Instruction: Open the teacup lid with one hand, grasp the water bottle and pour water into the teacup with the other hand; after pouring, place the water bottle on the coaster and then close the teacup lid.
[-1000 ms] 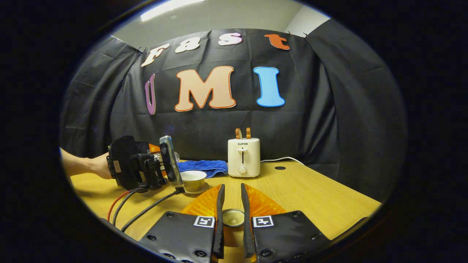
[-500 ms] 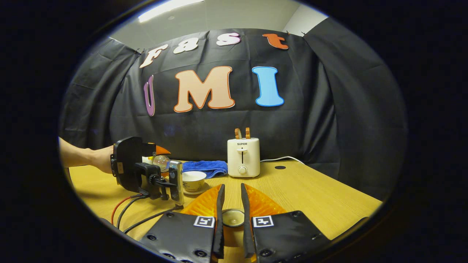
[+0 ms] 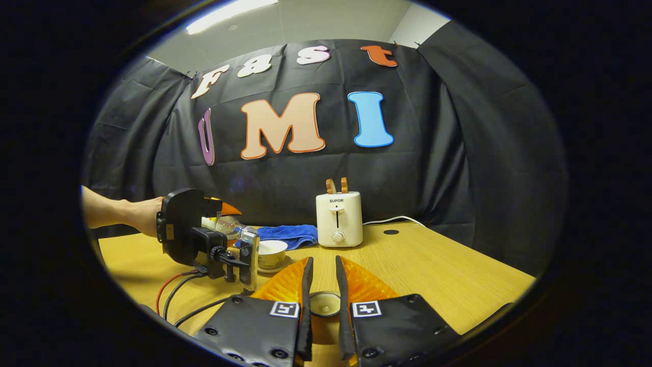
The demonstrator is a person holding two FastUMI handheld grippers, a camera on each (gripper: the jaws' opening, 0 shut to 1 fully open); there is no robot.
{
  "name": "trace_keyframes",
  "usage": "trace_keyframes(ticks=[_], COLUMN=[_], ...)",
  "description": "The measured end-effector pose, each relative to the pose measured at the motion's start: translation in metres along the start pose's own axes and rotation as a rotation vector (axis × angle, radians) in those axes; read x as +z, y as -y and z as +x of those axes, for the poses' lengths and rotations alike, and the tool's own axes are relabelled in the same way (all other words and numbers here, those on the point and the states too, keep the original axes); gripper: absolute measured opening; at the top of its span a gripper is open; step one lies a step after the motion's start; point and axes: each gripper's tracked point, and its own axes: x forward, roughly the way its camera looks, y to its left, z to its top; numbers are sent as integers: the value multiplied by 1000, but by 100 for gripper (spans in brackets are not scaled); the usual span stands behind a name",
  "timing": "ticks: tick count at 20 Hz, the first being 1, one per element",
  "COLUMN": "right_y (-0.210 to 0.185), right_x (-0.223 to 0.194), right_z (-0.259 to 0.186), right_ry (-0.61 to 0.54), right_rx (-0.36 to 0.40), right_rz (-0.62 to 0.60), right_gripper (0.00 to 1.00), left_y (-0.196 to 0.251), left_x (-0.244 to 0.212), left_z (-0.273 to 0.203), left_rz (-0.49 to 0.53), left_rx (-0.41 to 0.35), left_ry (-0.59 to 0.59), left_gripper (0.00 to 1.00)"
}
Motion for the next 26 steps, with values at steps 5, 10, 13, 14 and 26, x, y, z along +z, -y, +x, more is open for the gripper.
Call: trace_keyframes(ticks=[5, 10, 13, 14, 26], right_y=[-4, -4, -4, -4, -5], right_x=[-1, -1, -1, -1, -1], right_z=[-1, -1, -1, -1, -3], right_ry=[3, 3, 3, 2, 2], right_rx=[5, 7, 6, 7, 9], right_rz=[-39, -43, -42, -43, -42], right_gripper=[23, 23, 23, 23, 24], left_y=[-5, -11, -15, -16, -32], left_x=[-2, -5, -5, -6, -3], left_z=[0, 0, -1, -2, -3], left_rz=[66, 119, 146, 153, 290], left_rx=[-10, -13, -11, -10, -19], left_ry=[-10, -16, -17, -18, -6], left_gripper=[69, 70, 70, 71, 70])
